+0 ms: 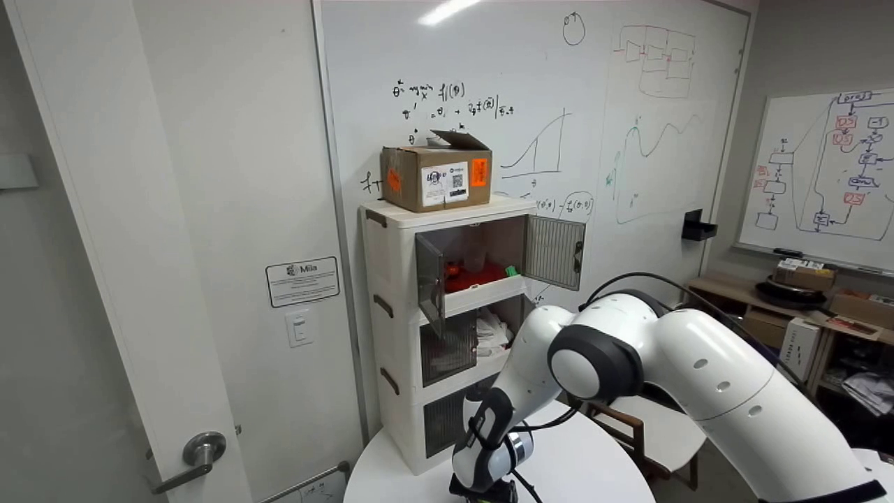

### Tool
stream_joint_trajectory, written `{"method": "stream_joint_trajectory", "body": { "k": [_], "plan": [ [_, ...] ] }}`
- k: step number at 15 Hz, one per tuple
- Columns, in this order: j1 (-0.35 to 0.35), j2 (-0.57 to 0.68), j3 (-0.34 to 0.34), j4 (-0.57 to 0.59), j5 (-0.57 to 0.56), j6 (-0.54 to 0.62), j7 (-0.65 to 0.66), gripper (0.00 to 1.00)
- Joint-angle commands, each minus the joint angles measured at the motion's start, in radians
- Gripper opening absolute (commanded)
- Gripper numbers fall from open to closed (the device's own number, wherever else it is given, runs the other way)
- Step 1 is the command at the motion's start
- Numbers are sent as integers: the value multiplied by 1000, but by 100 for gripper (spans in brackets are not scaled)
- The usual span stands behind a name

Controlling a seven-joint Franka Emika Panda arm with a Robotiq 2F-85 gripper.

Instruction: Put the cup inside the top drawer

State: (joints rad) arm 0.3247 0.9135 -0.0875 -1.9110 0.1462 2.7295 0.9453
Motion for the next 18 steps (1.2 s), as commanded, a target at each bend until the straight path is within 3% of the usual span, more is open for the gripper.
{"method": "stream_joint_trajectory", "body": {
  "k": [1,14,17,18],
  "plan": [
    [60,65,-59,47,-15,47,60,100],
    [180,170,-150,122,-33,59,168,99],
    [188,190,-158,141,-39,60,191,81],
    [188,196,-156,148,-41,60,194,63]
  ]
}}
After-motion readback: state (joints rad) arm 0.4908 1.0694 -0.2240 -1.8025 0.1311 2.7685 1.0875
